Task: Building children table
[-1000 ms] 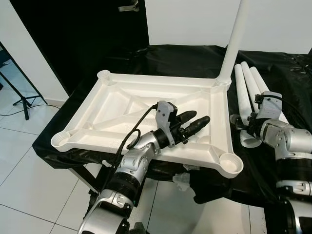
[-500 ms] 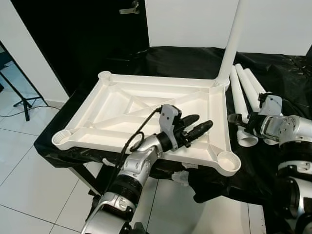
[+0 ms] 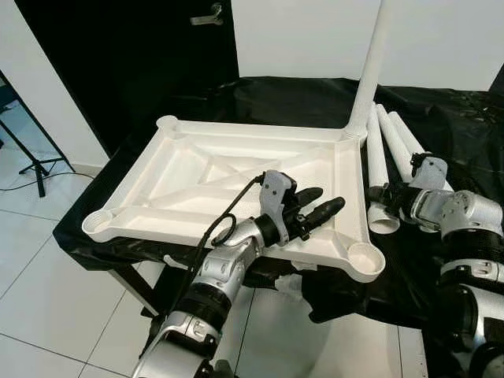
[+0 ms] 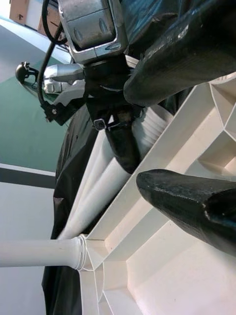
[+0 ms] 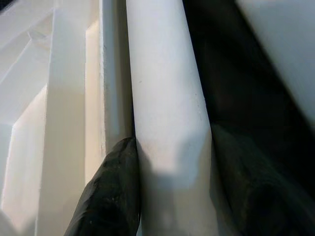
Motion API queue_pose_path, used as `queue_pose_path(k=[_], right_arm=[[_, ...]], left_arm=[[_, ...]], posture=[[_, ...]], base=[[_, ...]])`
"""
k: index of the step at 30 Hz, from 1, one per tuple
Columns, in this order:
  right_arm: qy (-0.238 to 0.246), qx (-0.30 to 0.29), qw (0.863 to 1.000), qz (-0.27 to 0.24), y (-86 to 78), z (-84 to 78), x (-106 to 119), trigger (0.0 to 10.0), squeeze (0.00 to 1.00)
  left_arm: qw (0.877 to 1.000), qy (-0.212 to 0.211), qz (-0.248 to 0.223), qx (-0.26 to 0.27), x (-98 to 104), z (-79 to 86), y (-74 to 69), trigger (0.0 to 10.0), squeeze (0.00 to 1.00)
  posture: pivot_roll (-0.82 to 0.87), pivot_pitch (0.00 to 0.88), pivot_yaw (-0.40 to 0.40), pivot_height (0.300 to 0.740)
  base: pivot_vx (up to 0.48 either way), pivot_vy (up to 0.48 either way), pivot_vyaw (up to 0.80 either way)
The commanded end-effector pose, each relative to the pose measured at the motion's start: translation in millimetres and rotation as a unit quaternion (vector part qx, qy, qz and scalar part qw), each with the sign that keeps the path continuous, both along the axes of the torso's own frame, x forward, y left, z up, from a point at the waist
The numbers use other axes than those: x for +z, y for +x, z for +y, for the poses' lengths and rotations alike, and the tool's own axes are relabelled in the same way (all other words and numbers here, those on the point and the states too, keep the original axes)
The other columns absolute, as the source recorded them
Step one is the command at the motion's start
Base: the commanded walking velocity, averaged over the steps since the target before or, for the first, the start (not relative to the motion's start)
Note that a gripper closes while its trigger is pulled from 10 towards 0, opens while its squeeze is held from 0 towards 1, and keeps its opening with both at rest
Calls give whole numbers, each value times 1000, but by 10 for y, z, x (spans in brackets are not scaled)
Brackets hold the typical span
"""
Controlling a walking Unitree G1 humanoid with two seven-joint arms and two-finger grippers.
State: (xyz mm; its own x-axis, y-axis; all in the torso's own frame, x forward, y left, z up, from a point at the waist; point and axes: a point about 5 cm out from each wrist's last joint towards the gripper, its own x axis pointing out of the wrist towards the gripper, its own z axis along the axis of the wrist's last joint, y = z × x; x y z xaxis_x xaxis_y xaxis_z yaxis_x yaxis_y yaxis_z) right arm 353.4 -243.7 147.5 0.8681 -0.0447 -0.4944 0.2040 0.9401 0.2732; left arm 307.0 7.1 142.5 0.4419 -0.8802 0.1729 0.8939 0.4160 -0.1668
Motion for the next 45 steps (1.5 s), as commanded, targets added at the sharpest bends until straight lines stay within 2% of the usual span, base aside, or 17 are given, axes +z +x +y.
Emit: queue_pose_path(k=[1,9,10,15,16,18,20,25,26,28,31,32,33,35,38,42,45], right_arm=[[-63,-28,997,-27,-23,-10,-9,0,0],[-254,-48,957,-132,-88,103,225,0,0],[-327,-60,925,-184,-181,192,331,0,0],[-384,-55,892,-232,-296,337,383,0,0],[-431,-55,861,-263,-400,408,395,0,0],[-431,-55,861,-263,-400,408,395,0,0],[-489,-49,815,-306,-513,473,456,0,0],[-524,-40,784,-332,-576,508,492,0,0],[-547,-33,762,-346,-612,526,514,0,0],[-595,-20,706,-383,-706,579,581,0,0],[-619,-11,675,-401,-754,622,602,0,0],[-630,-6,661,-408,-774,646,601,0,0],[-645,7,638,-420,-805,692,594,0,0],[-645,7,638,-420,-805,692,594,0,0],[-687,42,571,-448,-921,816,518,0,0],[-691,36,565,-449,-959,811,499,0,0],[-700,-13,590,-402,-924,614,489,0,0]], left_arm=[[1000,10,9,-6,-55,-18,-7,10000,0],[1000,9,13,-15,-58,-62,-16,10000,0],[1000,-5,19,-19,-31,-67,-14,10000,0],[999,-22,23,-21,0,-63,-12,10000,0],[999,-38,28,-25,27,-57,-12,10000,0],[999,-38,28,-25,27,-57,-12,10000,0],[997,-63,39,-27,67,-42,-1,10000,0],[994,-91,47,-30,118,-28,16,10000,0],[991,-114,53,-36,164,-17,26,10000,1000],[984,-163,60,-47,279,5,51,10000,1000],[980,-184,65,-47,337,13,75,10000,1000],[978,-190,68,-44,359,14,90,10000,0],[976,-201,73,-40,388,18,113,10000,0],[976,-201,73,-40,388,18,113,10000,0],[969,-228,87,-32,455,45,172,10000,0],[969,-227,88,-30,459,55,180,10000,0],[983,-161,82,-19,305,17,163,10000,0]], posture=[[90,0,54,740],[79,0,59,740],[81,0,56,740],[80,0,56,740],[81,0,52,740],[81,0,52,740],[77,0,51,740],[74,0,49,740],[72,0,48,740],[68,0,48,740],[67,0,49,740],[68,0,51,740],[68,0,51,740],[68,0,51,740],[68,0,53,740],[69,0,56,740],[65,0,66,740]], base=[[0,0,0],[0,0,0],[0,0,0],[0,0,0],[0,0,0],[0,0,0],[0,0,0],[0,0,0],[0,0,0],[0,0,0],[0,0,0],[0,0,0],[0,0,0],[0,0,0],[0,0,0],[0,0,0],[0,0,0]])
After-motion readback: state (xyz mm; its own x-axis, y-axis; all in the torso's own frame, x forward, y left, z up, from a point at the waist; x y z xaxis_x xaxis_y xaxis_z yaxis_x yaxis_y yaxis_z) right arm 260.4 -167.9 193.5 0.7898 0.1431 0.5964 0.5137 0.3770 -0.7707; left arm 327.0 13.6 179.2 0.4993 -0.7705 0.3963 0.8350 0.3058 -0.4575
